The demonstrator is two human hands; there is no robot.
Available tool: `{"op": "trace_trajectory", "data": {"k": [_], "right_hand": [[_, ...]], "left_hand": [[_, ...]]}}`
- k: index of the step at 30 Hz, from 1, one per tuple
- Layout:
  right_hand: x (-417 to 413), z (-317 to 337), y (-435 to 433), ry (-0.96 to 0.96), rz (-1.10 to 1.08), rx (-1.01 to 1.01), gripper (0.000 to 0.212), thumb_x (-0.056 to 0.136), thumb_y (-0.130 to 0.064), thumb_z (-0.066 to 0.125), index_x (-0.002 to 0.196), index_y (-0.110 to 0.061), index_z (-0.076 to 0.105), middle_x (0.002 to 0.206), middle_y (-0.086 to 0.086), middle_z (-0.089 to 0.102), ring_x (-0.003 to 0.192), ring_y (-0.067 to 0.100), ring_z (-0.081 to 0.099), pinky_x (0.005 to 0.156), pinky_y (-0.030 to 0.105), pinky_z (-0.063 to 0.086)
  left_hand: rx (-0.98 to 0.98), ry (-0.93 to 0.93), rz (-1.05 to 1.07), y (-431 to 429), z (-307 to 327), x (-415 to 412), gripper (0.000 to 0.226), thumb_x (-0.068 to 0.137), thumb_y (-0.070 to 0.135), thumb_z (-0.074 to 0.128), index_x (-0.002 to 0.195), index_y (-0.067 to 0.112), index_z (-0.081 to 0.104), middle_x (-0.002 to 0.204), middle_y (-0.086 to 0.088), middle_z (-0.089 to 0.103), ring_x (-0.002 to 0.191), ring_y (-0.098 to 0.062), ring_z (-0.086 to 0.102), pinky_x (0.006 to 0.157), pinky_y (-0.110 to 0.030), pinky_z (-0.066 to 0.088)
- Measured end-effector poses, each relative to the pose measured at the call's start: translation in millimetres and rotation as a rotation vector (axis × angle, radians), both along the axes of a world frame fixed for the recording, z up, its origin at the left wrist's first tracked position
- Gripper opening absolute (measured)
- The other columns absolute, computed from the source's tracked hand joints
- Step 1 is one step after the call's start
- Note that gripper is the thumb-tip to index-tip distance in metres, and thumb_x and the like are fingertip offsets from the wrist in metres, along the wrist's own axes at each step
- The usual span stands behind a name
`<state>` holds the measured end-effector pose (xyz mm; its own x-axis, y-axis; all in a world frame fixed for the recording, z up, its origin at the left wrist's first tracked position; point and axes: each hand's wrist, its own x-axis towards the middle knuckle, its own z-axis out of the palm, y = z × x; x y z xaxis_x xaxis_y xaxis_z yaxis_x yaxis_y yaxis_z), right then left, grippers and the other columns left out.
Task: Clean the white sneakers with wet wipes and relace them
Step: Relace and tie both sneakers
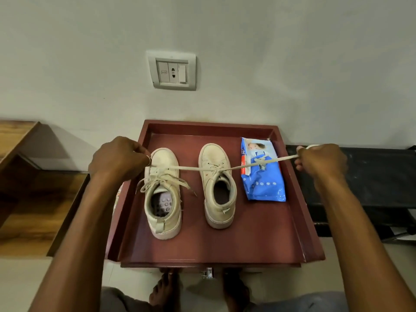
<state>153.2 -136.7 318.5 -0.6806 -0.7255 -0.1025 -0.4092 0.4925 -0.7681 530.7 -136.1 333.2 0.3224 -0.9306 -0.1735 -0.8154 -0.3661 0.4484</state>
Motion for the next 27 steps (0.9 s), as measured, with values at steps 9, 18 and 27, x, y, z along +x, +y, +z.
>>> {"op": "trace_trajectory", "data": {"k": [9, 18, 27], "right_hand": [[21.4, 19.2, 3.3, 0.562, 0.187, 0.158, 0.047, 0.087, -0.054, 0.059, 0.079, -0.008, 0.066, 0.081, 0.014, 0.062, 0.087, 0.041, 0.062, 0.069, 0.036, 0.045], [95.2, 11.5, 13.2, 0.396, 1.088, 0.289, 0.044, 0.095, -0.007, 0.049, 0.137, -0.021, 0.054, 0.125, 0.004, 0.065, 0.102, 0.021, 0.067, 0.092, 0.03, 0.05], [92.4, -6.2, 4.5, 0.561, 1.042, 0.184, 0.022, 0.095, -0.021, 0.055, 0.107, -0.025, 0.073, 0.102, 0.002, 0.071, 0.089, 0.021, 0.064, 0.079, 0.038, 0.055]], "left_hand": [[-0.016, -0.342, -0.083, 2.1, 3.7, -18.7, 0.043, 0.085, 0.058, 0.07, 0.108, 0.022, 0.071, 0.107, -0.008, 0.072, 0.101, -0.036, 0.066, 0.079, -0.037, 0.049], [0.034, -0.186, -0.614, 11.4, -22.0, -100.6, 0.044, 0.091, 0.011, 0.056, 0.134, 0.02, 0.061, 0.129, -0.007, 0.068, 0.117, -0.032, 0.064, 0.095, -0.046, 0.055], [-0.134, -0.233, -0.576, 10.2, -32.5, -100.4, 0.017, 0.097, 0.033, 0.065, 0.107, 0.025, 0.076, 0.103, -0.007, 0.074, 0.094, -0.032, 0.069, 0.076, -0.042, 0.058]]}}
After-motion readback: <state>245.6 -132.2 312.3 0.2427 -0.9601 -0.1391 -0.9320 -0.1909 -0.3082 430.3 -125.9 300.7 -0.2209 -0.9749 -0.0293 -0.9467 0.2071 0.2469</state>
